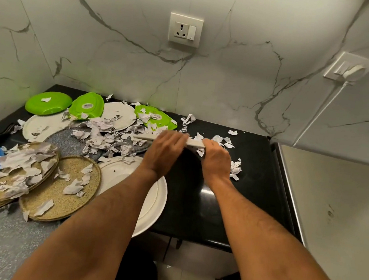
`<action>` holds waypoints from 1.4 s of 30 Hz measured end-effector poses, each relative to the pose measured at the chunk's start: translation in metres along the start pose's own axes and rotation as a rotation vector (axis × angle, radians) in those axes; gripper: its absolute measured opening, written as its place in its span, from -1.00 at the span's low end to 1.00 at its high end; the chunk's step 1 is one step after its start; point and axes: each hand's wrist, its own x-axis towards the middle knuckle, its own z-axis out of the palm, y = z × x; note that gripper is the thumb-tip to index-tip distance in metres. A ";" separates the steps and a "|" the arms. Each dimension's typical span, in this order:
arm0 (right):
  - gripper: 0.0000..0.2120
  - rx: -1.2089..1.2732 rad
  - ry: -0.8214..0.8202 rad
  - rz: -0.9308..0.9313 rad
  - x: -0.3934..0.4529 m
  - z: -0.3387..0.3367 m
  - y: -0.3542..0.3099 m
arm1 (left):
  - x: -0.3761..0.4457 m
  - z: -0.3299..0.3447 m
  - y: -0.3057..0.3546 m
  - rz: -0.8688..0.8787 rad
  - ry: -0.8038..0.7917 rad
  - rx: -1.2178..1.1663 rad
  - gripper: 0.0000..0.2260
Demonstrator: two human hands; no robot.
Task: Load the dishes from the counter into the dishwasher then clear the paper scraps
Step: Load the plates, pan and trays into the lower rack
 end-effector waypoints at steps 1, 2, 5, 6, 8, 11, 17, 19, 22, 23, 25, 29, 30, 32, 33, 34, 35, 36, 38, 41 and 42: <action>-0.84 0.011 0.018 0.009 0.003 -0.005 0.002 | 0.003 -0.002 -0.006 -0.092 0.007 -0.027 -0.70; -0.85 0.019 0.036 0.012 0.005 -0.010 0.006 | 0.006 -0.004 -0.012 -0.162 -0.003 -0.042 -0.67; -0.86 0.054 0.085 0.032 0.002 -0.024 0.019 | 0.007 -0.009 -0.028 -0.312 -0.029 -0.064 -0.63; -0.84 0.085 0.101 0.048 0.000 -0.027 0.024 | 0.006 -0.010 -0.032 -0.371 -0.018 -0.085 -0.64; -0.80 0.166 0.121 0.074 -0.006 -0.035 0.035 | 0.008 -0.013 -0.033 -0.533 0.048 -0.155 -0.74; -0.76 0.261 0.121 0.118 -0.014 -0.045 0.054 | 0.013 -0.015 -0.027 -0.765 0.126 -0.260 -0.82; -0.83 0.474 0.103 0.211 -0.036 -0.067 0.090 | 0.019 -0.008 -0.001 -0.961 0.155 -0.345 -0.90; -0.83 0.521 0.098 0.228 -0.042 -0.076 0.101 | 0.020 -0.005 0.011 -1.005 0.174 -0.391 -0.87; -0.84 0.601 0.092 0.252 -0.053 -0.090 0.115 | 0.023 -0.005 0.030 -1.046 0.202 -0.425 -0.83; -0.84 0.628 0.092 0.259 -0.056 -0.095 0.120 | 0.024 -0.006 0.038 -1.065 0.203 -0.430 -0.83; -0.82 0.654 0.104 0.248 -0.063 -0.104 0.131 | 0.029 -0.009 0.055 -1.082 0.213 -0.421 -0.84; -0.78 0.637 0.115 0.125 -0.075 -0.119 0.148 | 0.029 -0.014 0.086 -1.099 0.226 -0.336 -0.80; -0.74 0.631 0.124 0.113 -0.077 -0.122 0.151 | 0.026 -0.015 0.093 -1.081 0.242 -0.317 -0.76; -0.64 0.612 0.145 0.095 -0.081 -0.125 0.155 | 0.015 -0.014 0.102 -1.024 0.287 -0.293 -0.70; -0.61 0.603 0.153 0.085 -0.084 -0.127 0.157 | 0.009 -0.014 0.105 -1.005 0.303 -0.295 -0.69; -0.60 0.594 0.159 0.079 -0.087 -0.128 0.159 | 0.005 -0.015 0.109 -1.004 0.303 -0.305 -0.68; -0.61 0.586 0.164 0.073 -0.090 -0.128 0.162 | 0.000 -0.015 0.113 -0.998 0.296 -0.304 -0.65; -0.63 0.578 0.163 0.069 -0.095 -0.128 0.163 | -0.004 -0.017 0.116 -0.988 0.295 -0.293 -0.61; -0.66 0.573 0.150 0.067 -0.108 -0.127 0.164 | -0.013 -0.018 0.120 -0.952 0.312 -0.262 -0.57; -0.69 0.619 0.100 0.099 -0.119 -0.126 0.163 | -0.021 -0.021 0.124 -0.921 0.334 -0.272 -0.58; -0.69 0.626 0.069 0.111 -0.121 -0.126 0.162 | -0.021 -0.026 0.128 -0.926 0.360 -0.295 -0.58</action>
